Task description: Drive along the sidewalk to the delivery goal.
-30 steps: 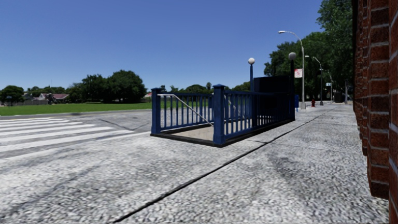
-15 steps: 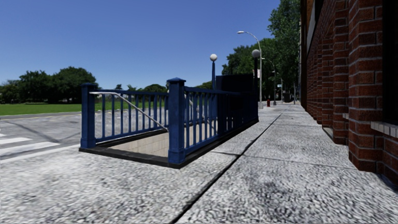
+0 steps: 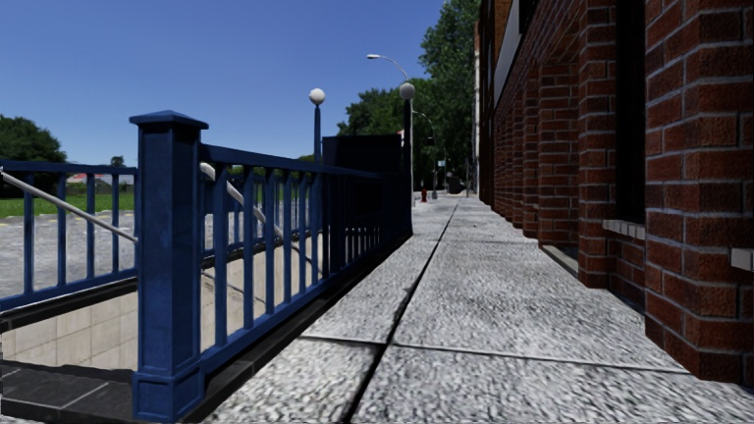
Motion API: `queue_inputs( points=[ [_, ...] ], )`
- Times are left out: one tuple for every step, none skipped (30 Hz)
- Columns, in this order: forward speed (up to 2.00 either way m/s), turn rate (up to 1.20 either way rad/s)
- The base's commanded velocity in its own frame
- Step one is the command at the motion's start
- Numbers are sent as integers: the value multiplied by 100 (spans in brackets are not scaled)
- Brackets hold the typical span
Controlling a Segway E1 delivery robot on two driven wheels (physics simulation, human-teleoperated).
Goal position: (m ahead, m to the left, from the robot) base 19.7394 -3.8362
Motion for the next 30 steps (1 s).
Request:
queue_inputs(
  points=[
    [200,-60],
    [200,-60],
    [200,-60],
    [200,-60],
    [200,-60],
    [200,-60],
    [200,-60],
    [200,-60],
    [200,-54],
    [200,-7],
    [200,-7],
    [200,0],
    [200,0],
    [200,0],
    [200,0],
    [200,0],
    [200,0],
    [200,0],
    [199,0],
    [199,0],
    [199,0],
    [199,0],
    [199,0],
    [199,0],
    [199,0],
    [199,0],
    [199,0],
    [199,0],
    [199,0],
    [199,0]
  ],
)
